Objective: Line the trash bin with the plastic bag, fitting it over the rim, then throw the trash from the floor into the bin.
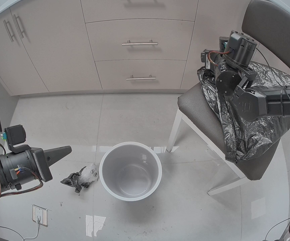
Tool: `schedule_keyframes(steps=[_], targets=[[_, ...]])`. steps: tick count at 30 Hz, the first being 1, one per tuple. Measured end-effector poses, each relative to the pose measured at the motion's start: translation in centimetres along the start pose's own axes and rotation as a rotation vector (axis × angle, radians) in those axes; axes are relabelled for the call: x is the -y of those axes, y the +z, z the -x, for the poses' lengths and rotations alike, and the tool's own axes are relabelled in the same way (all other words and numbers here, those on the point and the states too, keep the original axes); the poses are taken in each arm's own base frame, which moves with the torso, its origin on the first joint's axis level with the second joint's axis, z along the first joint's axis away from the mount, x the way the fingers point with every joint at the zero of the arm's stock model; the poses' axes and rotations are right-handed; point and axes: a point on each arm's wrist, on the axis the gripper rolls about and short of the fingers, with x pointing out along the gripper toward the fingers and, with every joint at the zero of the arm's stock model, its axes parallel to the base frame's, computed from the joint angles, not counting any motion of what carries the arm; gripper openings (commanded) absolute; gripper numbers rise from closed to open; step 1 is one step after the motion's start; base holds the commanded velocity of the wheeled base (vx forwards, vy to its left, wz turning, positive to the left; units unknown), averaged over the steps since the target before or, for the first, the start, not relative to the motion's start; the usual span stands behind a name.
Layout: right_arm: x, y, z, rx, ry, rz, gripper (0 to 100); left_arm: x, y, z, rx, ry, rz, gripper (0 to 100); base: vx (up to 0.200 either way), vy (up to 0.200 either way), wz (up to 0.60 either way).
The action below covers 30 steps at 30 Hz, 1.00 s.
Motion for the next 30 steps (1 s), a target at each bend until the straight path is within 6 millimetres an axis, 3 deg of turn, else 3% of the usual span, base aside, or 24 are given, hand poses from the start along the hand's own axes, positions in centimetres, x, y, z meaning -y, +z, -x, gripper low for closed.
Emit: schedule_keyframes(steps=[13, 19, 25, 30], targets=[[-2.0, -1.4, 0.7, 0.024, 0.088, -0.015, 100, 0.0, 0.0, 0.0, -0.001, 0.000, 0.000, 0, 0.000, 0.000, 0.00], [-3.2, -1.8, 1.9, 0.035, 0.153, -0.021, 100, 0.0, -0.1, 0.0, -0.001, 0.000, 0.001, 0, 0.000, 0.000, 0.00], [-4.7, -1.9, 4.5, 0.061, 0.254, -0.031, 100, 0.0, -0.1, -0.1, 0.019, -0.009, -0.004, 0, 0.000, 0.000, 0.00], [-4.6, -2.6, 3.4, 0.059, 0.226, -0.020, 100, -0.1, -0.2, -0.1, 0.020, -0.009, -0.004, 0, 0.000, 0.000, 0.00]])
